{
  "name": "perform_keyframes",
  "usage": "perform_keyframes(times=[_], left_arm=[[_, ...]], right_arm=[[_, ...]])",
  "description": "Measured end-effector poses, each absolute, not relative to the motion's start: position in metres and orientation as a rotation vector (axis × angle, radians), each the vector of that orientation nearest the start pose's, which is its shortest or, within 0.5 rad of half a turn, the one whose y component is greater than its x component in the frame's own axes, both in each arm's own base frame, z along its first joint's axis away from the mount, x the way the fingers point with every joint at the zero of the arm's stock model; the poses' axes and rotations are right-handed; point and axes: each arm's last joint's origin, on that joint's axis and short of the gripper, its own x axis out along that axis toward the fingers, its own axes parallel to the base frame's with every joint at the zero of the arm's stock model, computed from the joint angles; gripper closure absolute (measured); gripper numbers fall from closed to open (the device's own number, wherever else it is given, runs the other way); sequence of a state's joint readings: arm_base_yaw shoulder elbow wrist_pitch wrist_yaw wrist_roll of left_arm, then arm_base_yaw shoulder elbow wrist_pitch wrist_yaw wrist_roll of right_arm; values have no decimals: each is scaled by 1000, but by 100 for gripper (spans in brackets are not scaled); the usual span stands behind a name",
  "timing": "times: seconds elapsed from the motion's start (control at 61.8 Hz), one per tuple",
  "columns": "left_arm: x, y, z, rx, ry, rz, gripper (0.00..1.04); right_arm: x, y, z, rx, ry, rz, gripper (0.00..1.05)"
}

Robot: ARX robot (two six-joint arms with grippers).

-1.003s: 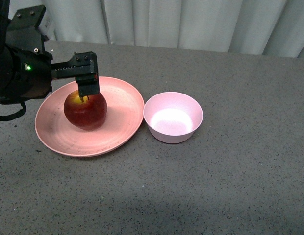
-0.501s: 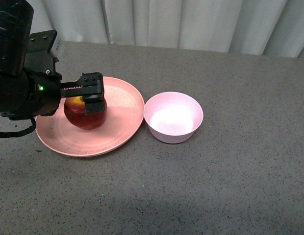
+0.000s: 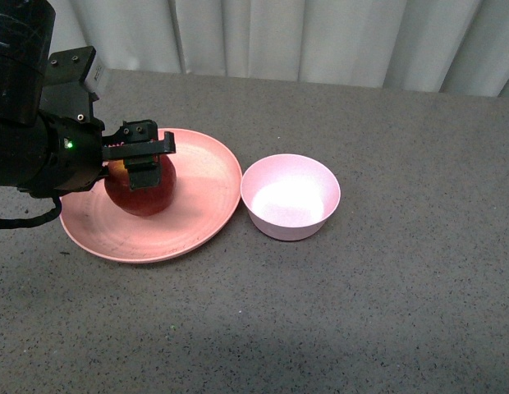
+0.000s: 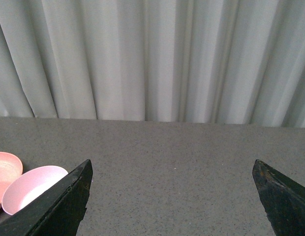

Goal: Move apple from plate to bowl

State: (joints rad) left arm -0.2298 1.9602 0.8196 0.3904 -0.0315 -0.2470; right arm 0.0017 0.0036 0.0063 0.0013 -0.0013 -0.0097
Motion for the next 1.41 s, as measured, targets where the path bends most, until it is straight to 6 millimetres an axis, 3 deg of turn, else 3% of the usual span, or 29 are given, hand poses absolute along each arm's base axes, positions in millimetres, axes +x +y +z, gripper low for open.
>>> perform_keyframes(times=[0.178,0.469,0.809,1.035,1.407], left_arm=[[337,-88,93,-141,754,-129,41],[342,-111,125,-192,686,-201,41],[346,-166,145,-170,653,-335,41],[344,-201,130,-123,693,-402,41],[340,-212,108,-49,737,-420,41]], right_arm=[[98,0,165,-10,-4,3,9],[98,0,165,-10,-4,3,9],[98,0,165,-10,-4,3,9],[98,0,165,-10,-4,3,9],[98,0,165,-10,-4,3,9]])
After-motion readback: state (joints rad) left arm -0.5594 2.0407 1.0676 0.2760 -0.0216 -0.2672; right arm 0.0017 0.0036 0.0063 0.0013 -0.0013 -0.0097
